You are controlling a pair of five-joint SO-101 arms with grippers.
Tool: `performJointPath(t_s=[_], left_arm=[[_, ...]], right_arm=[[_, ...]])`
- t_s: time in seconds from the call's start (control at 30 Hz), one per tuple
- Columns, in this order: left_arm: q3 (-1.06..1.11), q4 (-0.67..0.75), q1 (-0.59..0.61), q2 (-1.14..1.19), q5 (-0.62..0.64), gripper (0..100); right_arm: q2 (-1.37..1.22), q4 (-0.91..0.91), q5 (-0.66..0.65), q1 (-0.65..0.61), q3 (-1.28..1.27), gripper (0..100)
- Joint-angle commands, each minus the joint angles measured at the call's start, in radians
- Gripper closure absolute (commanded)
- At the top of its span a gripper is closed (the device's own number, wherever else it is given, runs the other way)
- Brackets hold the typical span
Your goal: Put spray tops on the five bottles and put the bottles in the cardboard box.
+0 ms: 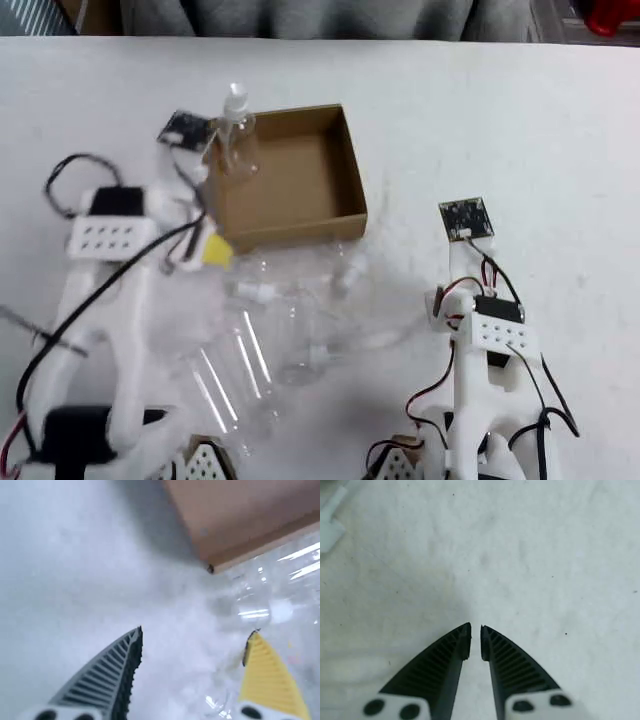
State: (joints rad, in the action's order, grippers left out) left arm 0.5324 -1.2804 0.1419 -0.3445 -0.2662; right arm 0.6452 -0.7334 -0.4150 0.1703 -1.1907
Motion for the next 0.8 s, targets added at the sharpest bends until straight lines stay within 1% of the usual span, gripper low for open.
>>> performJointPath(t_s=[0.0,0.1,0.23,0.3,0.4,0.47,0.53,0.67,0.73,0.77], left_arm=[[0.046,0.012,0.148,-0.108,-0.011,69],[0.120,0.072,0.269,-0.114,-0.009,69],[0.301,0.236,0.378,-0.117,0.006,69],[0.393,0.328,0.429,-0.120,0.089,69],[0.497,0.430,0.487,-0.120,0.253,69],[0.532,0.468,0.510,-0.120,0.342,69],[0.542,0.502,0.539,-0.116,0.399,69],[0.554,0.551,0.576,-0.116,0.450,69],[0.554,0.565,0.576,-0.116,0.457,69],[0.554,0.572,0.576,-0.116,0.457,69]], right_arm=[[0.016,0.010,-0.011,-0.001,0.003,98.3],[0.018,0.008,-0.005,0.001,0.002,98.3],[0.028,-0.019,-0.002,0.004,0.003,98.3],[0.030,-0.035,-0.002,0.015,0.011,98.3],[0.048,-0.064,-0.002,0.016,0.028,98.3],[0.091,-0.130,-0.002,0.012,0.046,98.3],[0.159,-0.213,-0.002,0.008,0.069,98.3],[0.338,-0.400,-0.011,0.005,0.157,98.3],[0.426,-0.506,-0.012,-0.030,0.221,98.4],[0.463,-0.564,-0.012,-0.067,0.252,98.4]])
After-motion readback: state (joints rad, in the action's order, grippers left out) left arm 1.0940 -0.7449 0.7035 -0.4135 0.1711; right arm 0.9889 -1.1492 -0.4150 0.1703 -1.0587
